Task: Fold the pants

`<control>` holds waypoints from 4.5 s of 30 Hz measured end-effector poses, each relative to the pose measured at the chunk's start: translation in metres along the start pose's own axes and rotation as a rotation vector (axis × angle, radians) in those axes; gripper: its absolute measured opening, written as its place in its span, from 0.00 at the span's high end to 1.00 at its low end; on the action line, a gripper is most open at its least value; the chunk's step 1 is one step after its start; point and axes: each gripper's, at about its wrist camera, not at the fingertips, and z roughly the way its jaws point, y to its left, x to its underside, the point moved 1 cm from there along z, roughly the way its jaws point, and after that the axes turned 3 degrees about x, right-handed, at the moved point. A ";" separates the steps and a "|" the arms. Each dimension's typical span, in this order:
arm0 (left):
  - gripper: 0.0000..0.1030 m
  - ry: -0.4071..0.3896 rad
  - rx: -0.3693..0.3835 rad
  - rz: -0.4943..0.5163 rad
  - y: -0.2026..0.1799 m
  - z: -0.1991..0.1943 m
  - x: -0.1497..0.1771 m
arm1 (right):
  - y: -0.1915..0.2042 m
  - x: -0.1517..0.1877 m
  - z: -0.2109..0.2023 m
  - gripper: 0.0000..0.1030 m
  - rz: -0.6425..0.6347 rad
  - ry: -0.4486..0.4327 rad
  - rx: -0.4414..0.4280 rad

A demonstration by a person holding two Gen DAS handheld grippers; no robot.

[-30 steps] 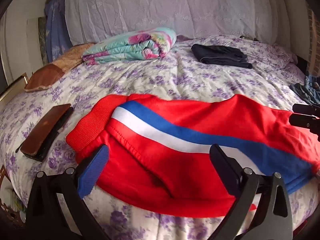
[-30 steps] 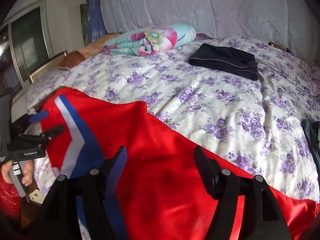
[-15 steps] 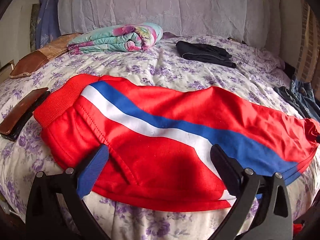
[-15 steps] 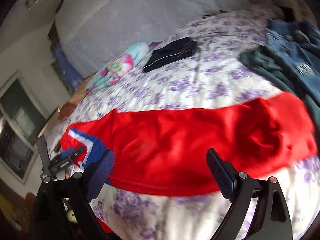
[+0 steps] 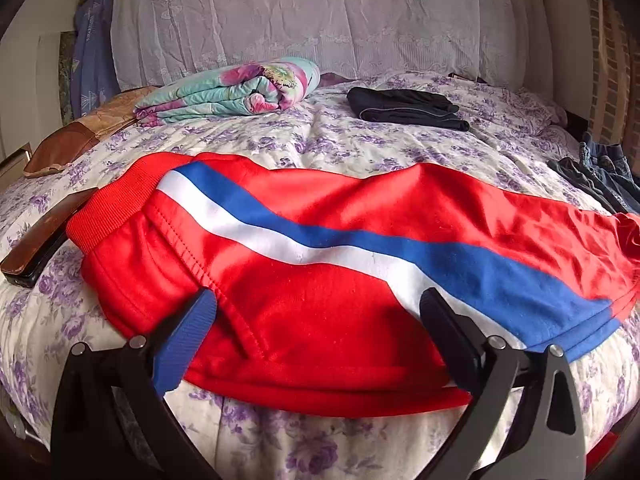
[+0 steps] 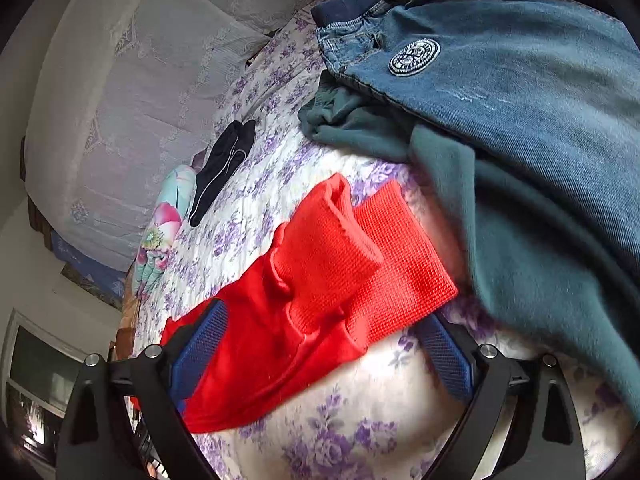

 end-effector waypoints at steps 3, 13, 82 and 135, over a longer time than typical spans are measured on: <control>0.04 -0.014 0.017 0.008 0.001 -0.004 0.005 | -0.011 0.006 0.001 0.58 -0.014 -0.060 0.022; 0.04 -0.052 0.039 0.013 0.003 -0.008 0.013 | 0.085 0.021 -0.024 0.75 -0.315 -0.322 0.045; 0.05 0.097 0.238 -0.582 0.136 -0.004 -0.018 | 0.166 0.075 0.077 0.04 -0.648 0.018 0.054; 0.77 -0.194 0.305 -0.211 0.015 -0.102 -0.095 | 0.147 0.076 0.050 0.04 -0.602 -0.065 -0.003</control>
